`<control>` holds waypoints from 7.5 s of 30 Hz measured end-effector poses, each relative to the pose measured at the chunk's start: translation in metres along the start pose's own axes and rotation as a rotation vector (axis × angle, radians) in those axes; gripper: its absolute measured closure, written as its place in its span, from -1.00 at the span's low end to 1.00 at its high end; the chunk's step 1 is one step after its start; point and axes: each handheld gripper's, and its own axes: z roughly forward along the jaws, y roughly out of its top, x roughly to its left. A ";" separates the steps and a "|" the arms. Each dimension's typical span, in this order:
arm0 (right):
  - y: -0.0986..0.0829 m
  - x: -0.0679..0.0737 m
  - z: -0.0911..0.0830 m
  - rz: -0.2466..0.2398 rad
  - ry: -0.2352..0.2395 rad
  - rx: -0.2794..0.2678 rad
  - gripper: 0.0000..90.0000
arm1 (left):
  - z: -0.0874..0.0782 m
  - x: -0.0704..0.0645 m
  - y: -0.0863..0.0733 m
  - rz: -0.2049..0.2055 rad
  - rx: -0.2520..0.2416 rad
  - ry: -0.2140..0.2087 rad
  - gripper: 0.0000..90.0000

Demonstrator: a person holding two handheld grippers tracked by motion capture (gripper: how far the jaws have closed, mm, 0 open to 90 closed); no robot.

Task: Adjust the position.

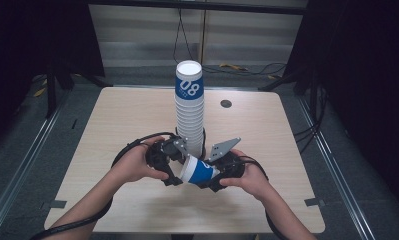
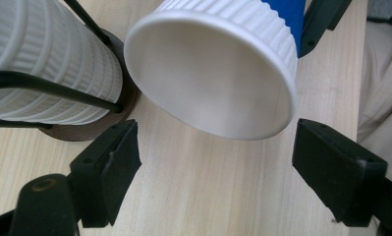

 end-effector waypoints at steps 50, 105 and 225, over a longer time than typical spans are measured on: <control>-0.008 0.005 0.007 0.005 0.023 -0.065 -0.43 | 0.013 0.005 -0.013 -0.093 -0.192 -0.053 -0.66; -0.011 0.005 0.007 -0.028 0.034 -0.131 -0.43 | 0.015 0.008 -0.010 -0.122 -0.250 -0.107 -0.69; -0.024 -0.001 0.032 -0.016 -0.020 -0.086 -0.69 | 0.007 0.004 0.002 0.024 0.173 0.046 -0.61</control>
